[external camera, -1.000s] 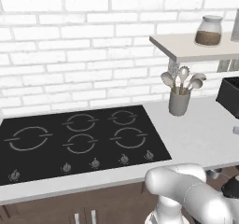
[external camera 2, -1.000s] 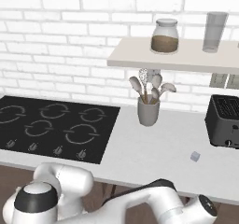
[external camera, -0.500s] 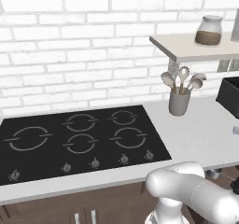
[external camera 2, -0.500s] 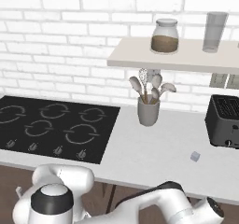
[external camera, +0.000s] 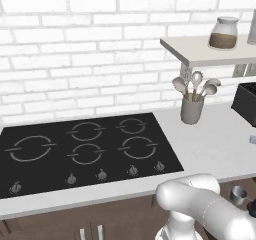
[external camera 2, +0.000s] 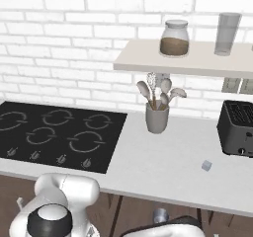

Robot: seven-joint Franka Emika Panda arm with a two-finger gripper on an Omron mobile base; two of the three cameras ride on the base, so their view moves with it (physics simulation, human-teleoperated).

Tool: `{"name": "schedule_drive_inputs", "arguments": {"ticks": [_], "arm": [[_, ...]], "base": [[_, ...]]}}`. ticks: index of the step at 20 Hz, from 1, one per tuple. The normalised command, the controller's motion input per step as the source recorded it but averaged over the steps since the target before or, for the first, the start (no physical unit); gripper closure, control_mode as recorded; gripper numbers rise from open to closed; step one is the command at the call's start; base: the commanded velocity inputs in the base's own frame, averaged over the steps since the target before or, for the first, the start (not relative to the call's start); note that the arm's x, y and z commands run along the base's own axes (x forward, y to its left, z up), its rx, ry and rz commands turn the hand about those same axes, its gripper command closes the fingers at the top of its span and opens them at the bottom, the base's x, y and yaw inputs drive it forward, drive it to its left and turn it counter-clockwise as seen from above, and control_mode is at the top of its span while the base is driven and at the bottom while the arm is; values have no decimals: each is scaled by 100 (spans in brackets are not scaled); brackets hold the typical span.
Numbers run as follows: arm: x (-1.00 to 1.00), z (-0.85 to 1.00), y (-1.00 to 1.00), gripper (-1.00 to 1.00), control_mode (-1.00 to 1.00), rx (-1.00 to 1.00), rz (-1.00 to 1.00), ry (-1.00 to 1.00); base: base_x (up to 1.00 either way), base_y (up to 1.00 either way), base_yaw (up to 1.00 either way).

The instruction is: Pick the measuring cup from the drawer and place it on the counter.

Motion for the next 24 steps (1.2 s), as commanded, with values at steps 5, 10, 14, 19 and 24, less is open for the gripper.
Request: {"name": "schedule_drive_inputs", "arguments": {"ticks": [5, 10, 14, 19, 24], "arm": [[-100, -18, -48, -100, -100, 0, -9, 0], [-56, 22, 10, -100, -100, 4, -11, -16], [33, 92, 97, -100, -100, 0, -34, -21], [78, 50, 100, -100, -100, 0, -35, -8], [98, 23, 100, -100, -100, -1, -37, 1]], "base": [[0, 0, 0], [0, 0, 0], [0, 0, 0], [0, 0, 0], [0, 0, 0]]}}
